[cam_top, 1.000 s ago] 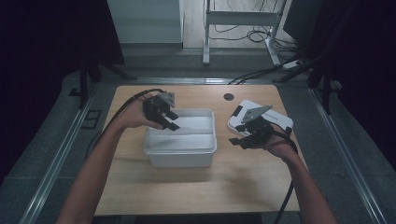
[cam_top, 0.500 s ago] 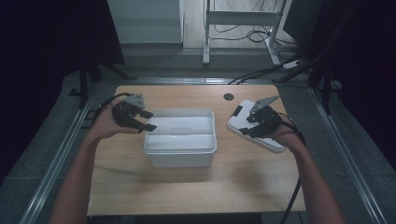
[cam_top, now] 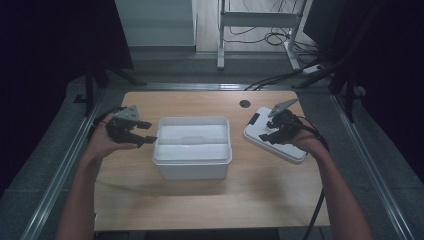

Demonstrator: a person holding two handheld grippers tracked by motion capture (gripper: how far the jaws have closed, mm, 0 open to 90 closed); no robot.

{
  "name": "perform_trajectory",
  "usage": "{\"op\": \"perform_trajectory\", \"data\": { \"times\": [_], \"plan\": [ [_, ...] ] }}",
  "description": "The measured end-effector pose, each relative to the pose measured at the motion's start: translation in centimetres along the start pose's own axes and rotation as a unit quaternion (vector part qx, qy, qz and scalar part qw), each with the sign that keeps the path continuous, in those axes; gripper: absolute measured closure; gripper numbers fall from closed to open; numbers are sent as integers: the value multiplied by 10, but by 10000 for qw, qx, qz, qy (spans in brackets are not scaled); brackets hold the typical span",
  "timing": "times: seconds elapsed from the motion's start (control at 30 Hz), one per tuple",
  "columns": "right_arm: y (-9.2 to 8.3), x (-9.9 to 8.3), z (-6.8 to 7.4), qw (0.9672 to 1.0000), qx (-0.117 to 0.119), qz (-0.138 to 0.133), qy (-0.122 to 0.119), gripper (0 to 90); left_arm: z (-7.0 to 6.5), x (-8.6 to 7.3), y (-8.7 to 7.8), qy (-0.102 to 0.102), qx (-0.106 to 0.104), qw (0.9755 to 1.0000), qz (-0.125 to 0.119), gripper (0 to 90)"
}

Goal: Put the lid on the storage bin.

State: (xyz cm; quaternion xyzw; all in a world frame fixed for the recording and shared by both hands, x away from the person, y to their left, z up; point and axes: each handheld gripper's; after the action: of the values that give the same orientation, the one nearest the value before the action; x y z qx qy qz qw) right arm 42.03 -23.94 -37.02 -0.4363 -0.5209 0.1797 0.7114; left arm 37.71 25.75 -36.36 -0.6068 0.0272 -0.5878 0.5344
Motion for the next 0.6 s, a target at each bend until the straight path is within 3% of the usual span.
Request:
{"op": "perform_trajectory", "data": {
  "times": [0.17, 0.3, 0.47, 0.6],
  "plan": [
    [-2, 0, -7, 9998, -124, 146, 45, 422, 5, -18, -11, -199, 395, 9989, 133, 410],
    [-4, -3, -15, 9994, -247, 173, 142, 435, 4, -39, -14, -431, 445, 9980, 121, 410],
    [0, -10, -33, 9977, -399, 441, 326, 439, 2, -71, -4, -788, 507, 9955, 172, 410],
    [6, -15, -50, 9953, -504, 704, 444, 454, -2, -94, 12, -935, 564, 9932, 409, 409]
  ]
}}
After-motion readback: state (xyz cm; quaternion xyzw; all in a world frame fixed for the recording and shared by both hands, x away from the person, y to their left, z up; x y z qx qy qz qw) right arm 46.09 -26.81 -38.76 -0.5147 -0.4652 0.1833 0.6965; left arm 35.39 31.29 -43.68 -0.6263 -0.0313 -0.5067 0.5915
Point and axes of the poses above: each handheld gripper's, and its own axes: y roughly forward along the jaws, x roughly out of its top, z roughly to its left, and after that the axes turned 14 degrees about x, right-handed
